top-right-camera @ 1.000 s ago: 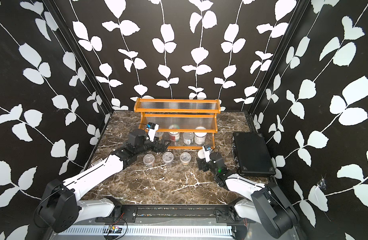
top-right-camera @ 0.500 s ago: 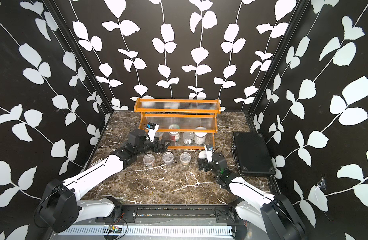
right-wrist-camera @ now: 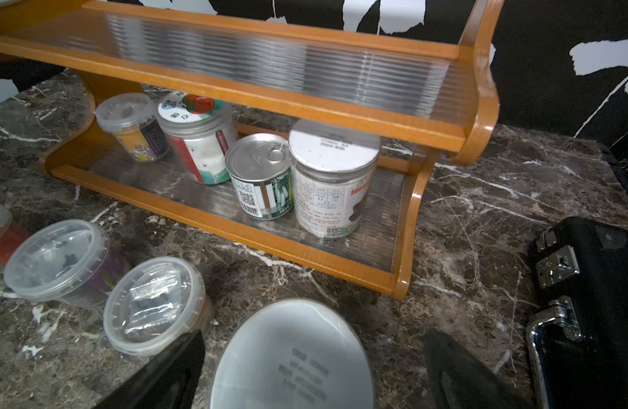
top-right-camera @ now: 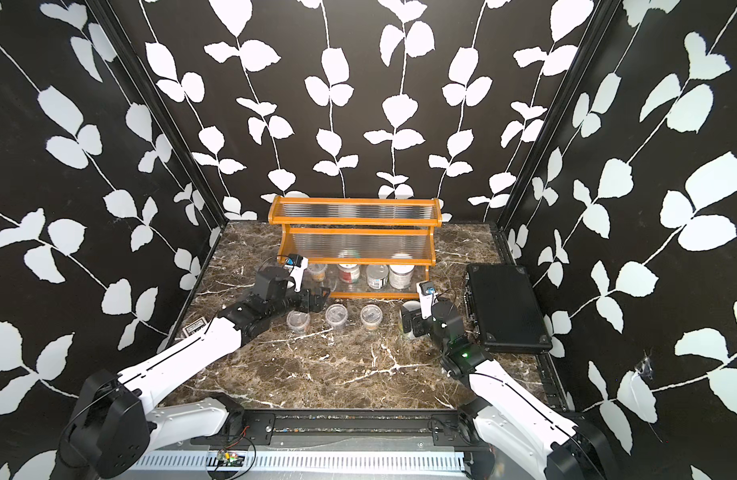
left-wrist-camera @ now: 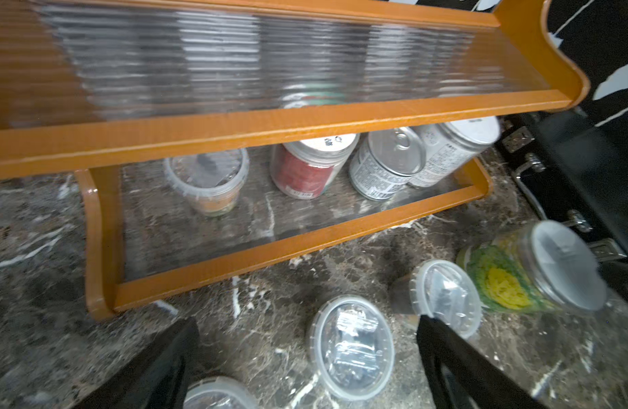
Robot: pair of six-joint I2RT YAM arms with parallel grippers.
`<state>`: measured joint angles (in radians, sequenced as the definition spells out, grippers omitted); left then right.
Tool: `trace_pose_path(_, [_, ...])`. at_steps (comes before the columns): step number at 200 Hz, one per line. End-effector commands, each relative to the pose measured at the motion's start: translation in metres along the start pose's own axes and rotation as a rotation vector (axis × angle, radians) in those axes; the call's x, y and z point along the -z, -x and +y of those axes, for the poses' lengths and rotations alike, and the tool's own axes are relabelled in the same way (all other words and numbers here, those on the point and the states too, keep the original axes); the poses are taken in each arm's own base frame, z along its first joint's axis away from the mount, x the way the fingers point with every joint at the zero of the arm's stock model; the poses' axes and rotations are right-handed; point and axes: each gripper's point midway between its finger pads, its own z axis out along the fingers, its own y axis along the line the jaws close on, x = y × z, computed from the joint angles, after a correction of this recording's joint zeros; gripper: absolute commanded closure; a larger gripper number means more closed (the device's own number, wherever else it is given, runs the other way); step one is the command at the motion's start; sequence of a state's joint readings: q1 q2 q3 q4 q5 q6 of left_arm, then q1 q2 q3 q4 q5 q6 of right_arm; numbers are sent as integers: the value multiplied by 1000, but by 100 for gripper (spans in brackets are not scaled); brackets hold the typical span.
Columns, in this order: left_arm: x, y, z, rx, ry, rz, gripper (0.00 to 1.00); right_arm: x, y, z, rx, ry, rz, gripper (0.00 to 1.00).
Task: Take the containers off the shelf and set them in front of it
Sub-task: 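Place the container at the center of the board, then pick up a container from the shelf.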
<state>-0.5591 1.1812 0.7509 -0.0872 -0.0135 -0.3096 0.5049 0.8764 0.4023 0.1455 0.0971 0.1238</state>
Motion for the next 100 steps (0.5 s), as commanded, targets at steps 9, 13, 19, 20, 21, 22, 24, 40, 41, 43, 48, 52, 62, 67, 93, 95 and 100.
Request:
trace_pose_path(9, [-3,-8,26,-22,114,-28,1,10,36,-5,9,-24,-76,0])
trace_pose_path(13, [-5,-9,27,-25,115,-27,1,10,37,-5,9,-27,-78,0])
trace_pose_path(19, [-9,-9,28,-27,118,-26,1,11,39,-7,9,-35,-82,0])
trace_pose_path(20, [-10,-9,28,-27,118,-26,1,11,39,-7,9,-35,-83,0])
trace_pose_path(21, [-10,-9,28,-27,118,-27,1,11,39,-7,9,-35,-83,0])
trace_pose_path(22, [-11,-10,28,-28,118,-25,1,12,40,-7,9,-37,-83,0])
trace_pose_path(24, [-13,-11,29,-28,120,-22,1,12,40,-8,9,-39,-84,0])
trace_pose_path(40, [-24,-11,34,-29,135,-27,1,15,45,-10,12,-51,-87,0])
trace_pose_path(41, [-25,-10,34,-29,135,-29,1,15,46,-11,13,-52,-88,0])
trace_pose_path(43, [-26,-10,35,-28,137,-31,1,15,47,-11,14,-54,-88,0])
trace_pose_path(48, [-29,-9,37,-26,146,-39,1,16,49,-12,15,-56,-90,0])
trace_pose_path(52, [-32,-9,38,-25,150,-45,1,17,51,-13,16,-59,-94,0])
trace_pose_path(62, [-38,-4,42,-15,166,-73,1,18,57,-14,17,-64,-102,0])
trace_pose_path(67, [-41,-3,43,-6,169,-84,1,19,59,-15,17,-68,-106,0])
trace_pose_path(93, [-61,7,51,26,185,-114,1,21,73,-12,27,-46,-121,0])
trace_pose_path(95, [-63,7,51,26,188,-113,1,21,74,-11,29,-42,-122,0])
trace_pose_path(100, [-66,9,52,24,191,-115,1,21,76,-9,32,-31,-124,0])
